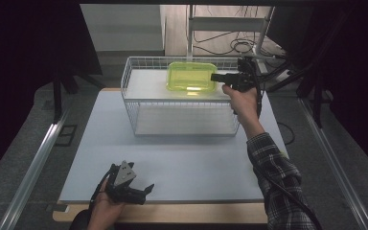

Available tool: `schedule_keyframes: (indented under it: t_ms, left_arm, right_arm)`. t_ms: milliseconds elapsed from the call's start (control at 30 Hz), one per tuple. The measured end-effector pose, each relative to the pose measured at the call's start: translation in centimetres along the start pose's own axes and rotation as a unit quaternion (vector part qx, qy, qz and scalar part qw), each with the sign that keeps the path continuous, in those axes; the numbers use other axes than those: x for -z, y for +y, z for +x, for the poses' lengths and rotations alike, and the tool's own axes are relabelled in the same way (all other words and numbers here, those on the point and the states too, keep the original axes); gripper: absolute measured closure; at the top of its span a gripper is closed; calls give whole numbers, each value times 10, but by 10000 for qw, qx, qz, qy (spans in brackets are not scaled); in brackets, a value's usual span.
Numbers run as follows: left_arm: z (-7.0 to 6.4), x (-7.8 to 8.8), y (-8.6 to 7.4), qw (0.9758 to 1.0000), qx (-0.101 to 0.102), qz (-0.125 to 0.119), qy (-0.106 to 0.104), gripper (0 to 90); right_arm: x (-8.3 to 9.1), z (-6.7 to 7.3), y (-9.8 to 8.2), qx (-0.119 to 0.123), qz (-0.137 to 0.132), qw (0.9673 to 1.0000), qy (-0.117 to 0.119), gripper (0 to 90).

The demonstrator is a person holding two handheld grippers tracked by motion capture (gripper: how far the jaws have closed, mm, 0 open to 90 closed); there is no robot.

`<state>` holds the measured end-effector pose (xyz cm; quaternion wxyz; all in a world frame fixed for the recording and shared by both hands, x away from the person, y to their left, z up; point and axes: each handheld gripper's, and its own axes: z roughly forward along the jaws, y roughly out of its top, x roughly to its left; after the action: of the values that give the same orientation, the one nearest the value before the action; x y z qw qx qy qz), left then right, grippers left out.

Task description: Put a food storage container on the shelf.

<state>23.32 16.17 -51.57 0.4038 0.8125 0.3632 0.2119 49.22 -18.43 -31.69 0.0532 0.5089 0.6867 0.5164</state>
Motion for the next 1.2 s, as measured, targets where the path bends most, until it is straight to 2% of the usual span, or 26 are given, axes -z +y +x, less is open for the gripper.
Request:
schedule_keyframes:
  t_ms: [100,233,367,467,633,667,733,833,900,967,1067,1200]
  left_arm:
    - [0,0,0,10000,-7,14,-3,0]
    - [0,0,0,10000,-16,23,-5,0]
    - [-1,-1,0,10000,-37,34,-8,0]
    - [-1,-1,0,10000,-49,40,-9,0]
    - [-1,-1,0,10000,-60,46,-4,0]
    - [-1,-1,0,10000,-61,46,-3,0]
    - [-2,-1,0,10000,-66,48,0,0]
    - [-2,-1,0,10000,-74,49,3,0]
    - [-2,-1,0,10000,-62,39,4,0]
    - [-2,-1,0,10000,-66,45,5,0]
    - [-3,-2,0,10000,-76,56,12,0]
    - [-3,-2,1,9999,-99,72,20,0]
  right_arm:
    - [-3,1,2,172,74,9997,-175,670]
    - [-6,0,3,221,93,9994,-234,655]
    - [-10,0,4,271,81,9992,-291,598]
    - [-11,1,5,443,100,9979,-453,548]
    - [-8,5,6,558,29,9972,-495,532]
    - [-2,7,7,664,-7,9966,-492,558]
    - [0,8,7,691,-32,9965,-474,576]
    - [10,14,4,817,-35,9960,-367,685]
    - [20,21,-3,1075,-19,9938,-288,807]
    - [22,23,-4,1116,-24,9934,-253,829]
    - [30,28,-14,1219,-6,9925,-58,874]
    - [33,34,-27,1321,59,9911,131,888]
